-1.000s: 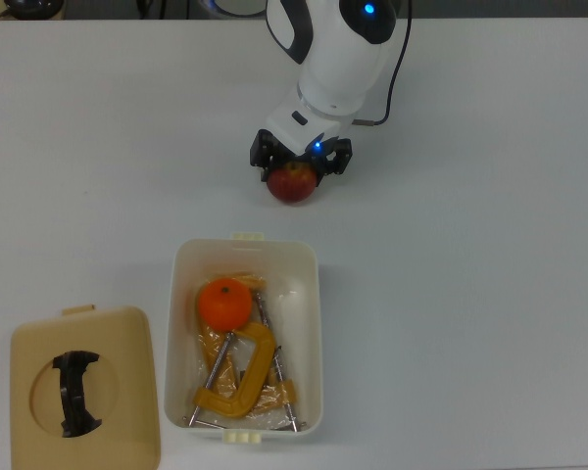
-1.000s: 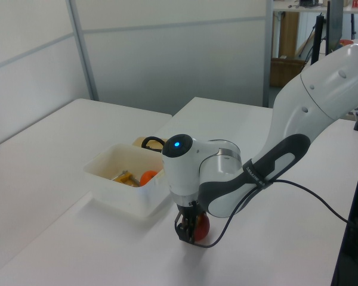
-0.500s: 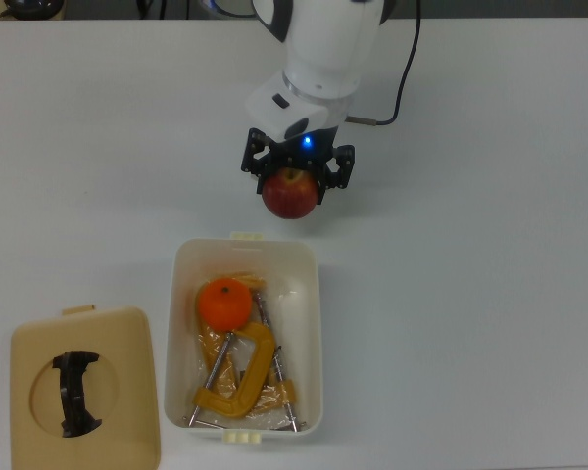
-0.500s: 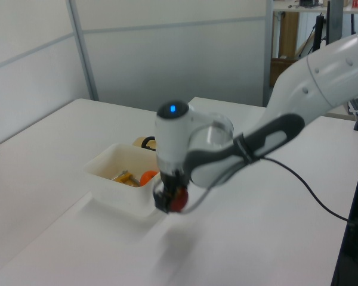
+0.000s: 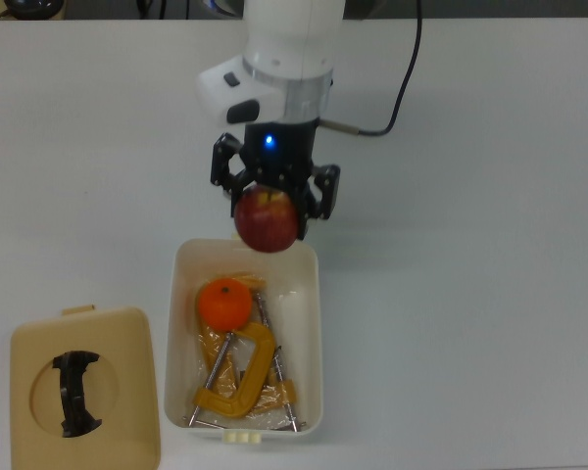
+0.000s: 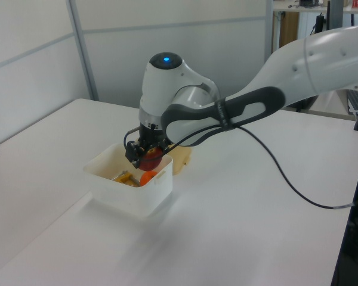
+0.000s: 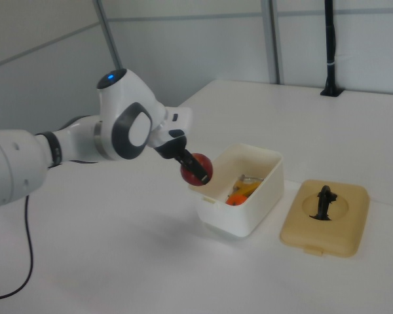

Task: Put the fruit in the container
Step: 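Lower the apple into the container and open the gripper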

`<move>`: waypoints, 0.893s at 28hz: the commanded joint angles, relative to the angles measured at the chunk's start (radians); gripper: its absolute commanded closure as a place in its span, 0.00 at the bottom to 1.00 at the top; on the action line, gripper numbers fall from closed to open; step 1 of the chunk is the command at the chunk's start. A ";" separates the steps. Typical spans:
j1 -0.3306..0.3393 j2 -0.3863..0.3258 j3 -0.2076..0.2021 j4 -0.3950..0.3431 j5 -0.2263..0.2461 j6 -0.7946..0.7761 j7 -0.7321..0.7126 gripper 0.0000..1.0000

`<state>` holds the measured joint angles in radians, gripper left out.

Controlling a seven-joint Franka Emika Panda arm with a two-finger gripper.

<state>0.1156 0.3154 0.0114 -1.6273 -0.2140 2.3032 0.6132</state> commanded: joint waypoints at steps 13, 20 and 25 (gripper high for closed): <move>0.006 0.082 -0.033 0.075 -0.096 0.046 0.128 0.00; 0.006 0.057 -0.033 0.084 0.019 -0.169 -0.171 0.00; 0.006 0.034 -0.057 0.152 0.174 -0.382 -0.430 0.00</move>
<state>0.1118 0.3877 -0.0113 -1.5273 -0.1381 2.0970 0.3815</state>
